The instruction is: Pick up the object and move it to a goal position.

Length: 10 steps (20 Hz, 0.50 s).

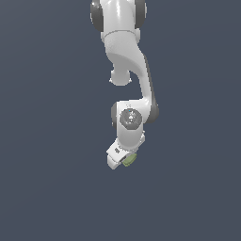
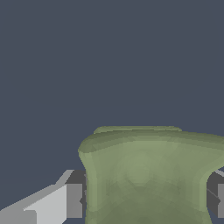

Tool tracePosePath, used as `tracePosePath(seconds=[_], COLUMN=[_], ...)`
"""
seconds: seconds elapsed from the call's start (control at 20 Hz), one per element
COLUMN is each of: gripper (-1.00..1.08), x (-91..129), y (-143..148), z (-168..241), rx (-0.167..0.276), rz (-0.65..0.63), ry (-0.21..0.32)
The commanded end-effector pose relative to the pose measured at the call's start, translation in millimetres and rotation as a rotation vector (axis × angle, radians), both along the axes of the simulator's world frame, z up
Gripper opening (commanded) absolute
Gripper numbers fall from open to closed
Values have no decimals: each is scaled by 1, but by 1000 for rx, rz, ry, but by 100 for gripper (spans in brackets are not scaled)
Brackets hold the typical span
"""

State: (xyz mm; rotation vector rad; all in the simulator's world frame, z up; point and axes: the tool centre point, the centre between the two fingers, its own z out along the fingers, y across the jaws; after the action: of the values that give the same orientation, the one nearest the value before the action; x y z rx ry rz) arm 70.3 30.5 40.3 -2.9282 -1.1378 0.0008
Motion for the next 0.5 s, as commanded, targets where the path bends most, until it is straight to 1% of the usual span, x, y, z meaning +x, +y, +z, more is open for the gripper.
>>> tracePosePath(seconds=[0.0,0.25,0.45], gripper=[-100,-100,-100], x=[0,-5,-12], y=[0,2,4], z=[2,14,31], rx=[0,0,-1], rz=[0,0,0], ry=[0,0,0])
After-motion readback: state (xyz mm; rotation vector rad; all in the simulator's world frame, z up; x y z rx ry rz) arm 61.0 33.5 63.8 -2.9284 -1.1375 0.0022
